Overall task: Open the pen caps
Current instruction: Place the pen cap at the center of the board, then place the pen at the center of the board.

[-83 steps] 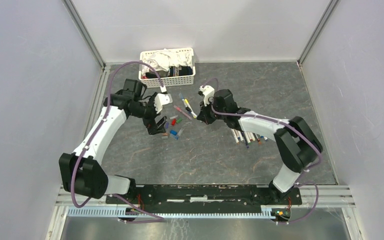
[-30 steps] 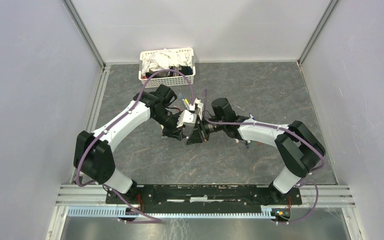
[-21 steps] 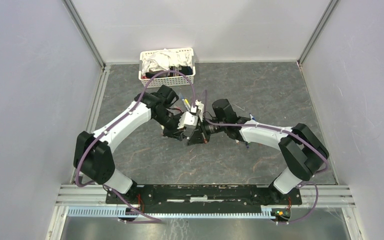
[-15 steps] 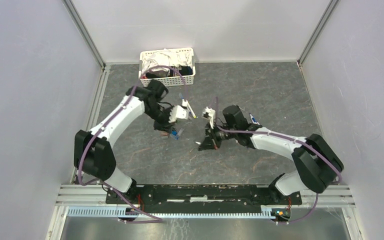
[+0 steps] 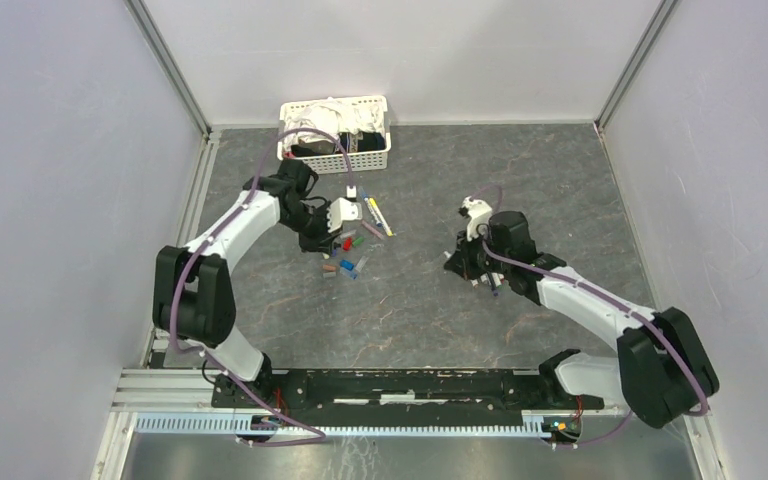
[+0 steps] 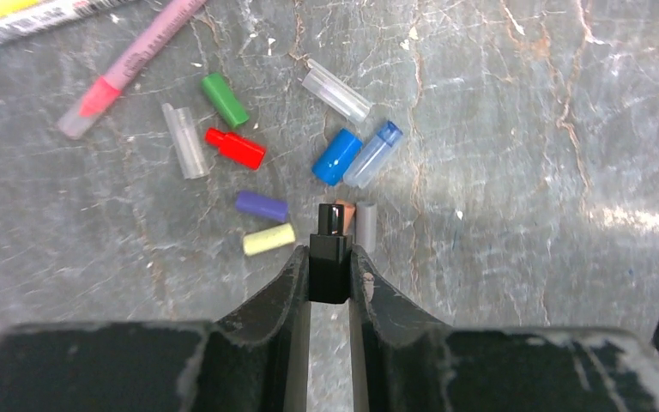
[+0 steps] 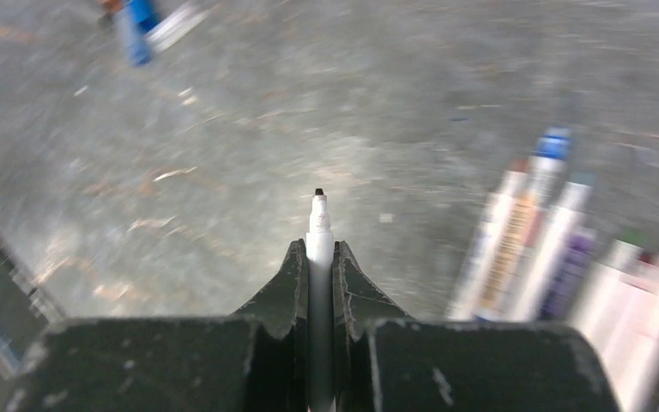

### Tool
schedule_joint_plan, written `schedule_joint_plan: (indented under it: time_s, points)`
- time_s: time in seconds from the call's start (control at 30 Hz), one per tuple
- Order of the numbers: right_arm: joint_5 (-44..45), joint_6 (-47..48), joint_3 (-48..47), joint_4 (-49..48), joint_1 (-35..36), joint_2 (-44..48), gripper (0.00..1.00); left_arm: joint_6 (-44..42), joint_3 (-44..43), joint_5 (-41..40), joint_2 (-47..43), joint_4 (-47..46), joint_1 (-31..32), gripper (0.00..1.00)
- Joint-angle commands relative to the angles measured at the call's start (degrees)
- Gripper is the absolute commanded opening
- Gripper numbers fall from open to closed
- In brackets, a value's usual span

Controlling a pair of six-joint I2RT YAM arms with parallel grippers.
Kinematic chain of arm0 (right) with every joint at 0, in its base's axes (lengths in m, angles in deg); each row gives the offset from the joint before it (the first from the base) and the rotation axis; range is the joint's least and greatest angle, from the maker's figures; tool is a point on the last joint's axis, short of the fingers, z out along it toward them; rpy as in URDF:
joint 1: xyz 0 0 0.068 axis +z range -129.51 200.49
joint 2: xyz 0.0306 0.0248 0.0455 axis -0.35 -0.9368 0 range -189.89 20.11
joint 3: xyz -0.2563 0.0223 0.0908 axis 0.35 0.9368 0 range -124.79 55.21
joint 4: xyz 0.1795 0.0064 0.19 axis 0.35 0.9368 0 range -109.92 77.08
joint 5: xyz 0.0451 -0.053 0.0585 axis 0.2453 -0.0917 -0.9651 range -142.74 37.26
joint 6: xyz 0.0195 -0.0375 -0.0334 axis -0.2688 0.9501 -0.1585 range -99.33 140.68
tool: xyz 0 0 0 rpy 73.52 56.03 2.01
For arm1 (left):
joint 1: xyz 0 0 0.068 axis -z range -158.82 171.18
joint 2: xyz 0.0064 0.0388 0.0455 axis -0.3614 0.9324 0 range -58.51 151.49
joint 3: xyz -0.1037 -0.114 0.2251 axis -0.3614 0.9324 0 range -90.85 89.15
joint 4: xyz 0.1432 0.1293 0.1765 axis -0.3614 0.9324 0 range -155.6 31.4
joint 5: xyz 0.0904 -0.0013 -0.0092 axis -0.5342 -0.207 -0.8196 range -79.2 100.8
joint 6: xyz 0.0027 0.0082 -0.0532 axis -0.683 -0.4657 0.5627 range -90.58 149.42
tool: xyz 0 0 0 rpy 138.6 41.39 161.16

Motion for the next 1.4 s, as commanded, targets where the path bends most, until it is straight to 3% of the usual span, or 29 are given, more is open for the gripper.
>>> schedule_joint_plan:
  time_s: [0.0, 0.13, 0.27, 0.53, 0.57, 0.63, 0.67, 0.7, 0.73, 0.9, 1.1, 1.2, 1.37]
  points:
    - [18.2, -1.7, 1.0, 1.2, -2.1, 3.3, 0.00, 9.9, 5.6, -1.2, 2.6, -13.7, 1.8, 0.03]
    - [24.5, -1.7, 2.0, 0.9, -3.7, 2.0, 0.00, 13.9, 9.4, -6.0, 4.4, -22.1, 3.2, 0.12]
    - [26.3, -2.1, 3.2, -0.3, -4.6, 0.2, 0.00, 15.9, 10.4, -6.7, 5.0, -24.7, 3.6, 0.33]
    - [28.3, -1.2, 2.7, -3.2, -5.3, -3.9, 0.10, 17.9, 6.2, -3.3, 0.5, -19.8, 3.8, 0.50]
    - [28.6, -1.1, 2.5, -3.3, -5.4, -4.3, 0.13, 18.6, 5.5, -2.9, -0.4, -19.2, 3.8, 0.60]
    - [29.0, -0.6, 2.4, -3.3, -5.4, -4.7, 0.18, 19.8, 3.3, -2.2, -2.3, -17.2, 3.7, 0.65]
    - [29.5, -0.5, 2.2, -3.1, -5.5, -5.0, 0.22, 20.5, 1.4, -2.0, -3.0, -15.5, 3.7, 0.88]
    - [29.9, -0.4, 2.1, -2.9, -5.4, -5.0, 0.24, 21.3, 0.4, -1.8, -3.7, -14.3, 3.6, 0.97]
    - [30.2, -0.1, 2.2, -2.7, -5.4, -5.0, 0.26, 22.2, -1.1, -1.8, -4.4, -13.2, 3.5, 0.99]
    - [31.3, 0.7, 1.8, -1.8, -5.5, -4.0, 0.32, 26.4, -10.0, -2.6, -6.0, -7.5, 2.2, 1.00]
    - [31.2, 0.0, 1.8, -1.4, -5.4, -1.6, 0.28, 28.6, -14.1, -2.7, -9.2, -5.5, 0.4, 1.00]
    - [29.8, -0.5, 1.9, -1.7, -5.4, -1.4, 0.22, 28.8, -14.1, -3.5, -11.0, -6.0, 0.0, 1.00]
    - [30.3, -1.6, 1.5, -1.9, -5.5, -3.3, 0.03, 29.0, -14.2, -5.2, -12.5, -6.3, -0.4, 1.00]
